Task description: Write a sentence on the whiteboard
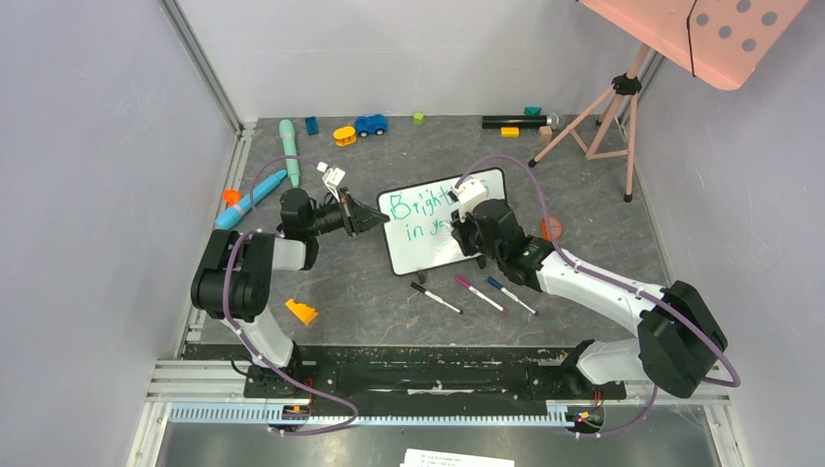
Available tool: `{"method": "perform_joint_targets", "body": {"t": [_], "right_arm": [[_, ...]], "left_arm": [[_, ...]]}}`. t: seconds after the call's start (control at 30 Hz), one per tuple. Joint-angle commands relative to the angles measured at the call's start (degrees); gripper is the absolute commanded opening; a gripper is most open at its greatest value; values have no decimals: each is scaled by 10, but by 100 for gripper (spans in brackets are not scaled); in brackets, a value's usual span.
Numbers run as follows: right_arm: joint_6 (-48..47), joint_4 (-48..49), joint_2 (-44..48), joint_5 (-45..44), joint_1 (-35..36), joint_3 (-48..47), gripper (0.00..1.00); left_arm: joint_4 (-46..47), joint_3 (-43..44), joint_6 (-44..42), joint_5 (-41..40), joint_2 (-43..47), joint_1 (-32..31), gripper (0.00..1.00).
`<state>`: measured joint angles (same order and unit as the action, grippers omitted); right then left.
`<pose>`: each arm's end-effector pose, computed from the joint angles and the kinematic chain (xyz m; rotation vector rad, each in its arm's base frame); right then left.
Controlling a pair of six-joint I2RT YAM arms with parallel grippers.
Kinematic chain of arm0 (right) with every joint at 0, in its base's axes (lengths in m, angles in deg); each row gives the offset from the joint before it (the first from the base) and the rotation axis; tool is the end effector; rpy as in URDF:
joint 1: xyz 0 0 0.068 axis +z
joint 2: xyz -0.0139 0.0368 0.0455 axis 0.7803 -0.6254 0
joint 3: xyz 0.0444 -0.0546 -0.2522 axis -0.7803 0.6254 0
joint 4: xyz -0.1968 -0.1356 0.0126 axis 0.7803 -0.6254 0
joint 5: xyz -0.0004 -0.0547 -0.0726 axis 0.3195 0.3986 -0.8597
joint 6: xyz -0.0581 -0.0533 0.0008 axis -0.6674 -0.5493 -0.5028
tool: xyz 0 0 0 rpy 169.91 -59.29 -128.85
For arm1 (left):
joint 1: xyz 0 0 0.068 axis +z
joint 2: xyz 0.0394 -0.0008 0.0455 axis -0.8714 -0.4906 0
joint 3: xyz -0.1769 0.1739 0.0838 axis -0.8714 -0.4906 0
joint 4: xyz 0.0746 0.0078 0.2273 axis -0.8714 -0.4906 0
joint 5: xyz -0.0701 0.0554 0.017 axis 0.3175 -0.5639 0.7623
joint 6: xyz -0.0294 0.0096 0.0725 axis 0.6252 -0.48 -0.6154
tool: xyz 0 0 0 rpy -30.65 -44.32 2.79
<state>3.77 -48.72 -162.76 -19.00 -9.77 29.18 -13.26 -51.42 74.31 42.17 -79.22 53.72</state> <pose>0.2336 0.1929 0.2288 -0.5899 2.0180 0.3192 0.3088 -0.0964 0.1847 0.4864 1.7269 -1.3523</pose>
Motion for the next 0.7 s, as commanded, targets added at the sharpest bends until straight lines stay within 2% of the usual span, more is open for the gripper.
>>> {"method": "perform_joint_targets", "body": {"t": [0.0,0.27,0.67], "right_arm": [[-3,19,1,2,-5,-16,0],[-1,11,34,5,-15,-4,0],[0,10,30,16,-20,-1,0]], "left_arm": [[-5,4,-69,2,8,-8,2],[-5,4,-69,2,8,-8,2],[-6,4,-69,2,9,-8,2]]}}
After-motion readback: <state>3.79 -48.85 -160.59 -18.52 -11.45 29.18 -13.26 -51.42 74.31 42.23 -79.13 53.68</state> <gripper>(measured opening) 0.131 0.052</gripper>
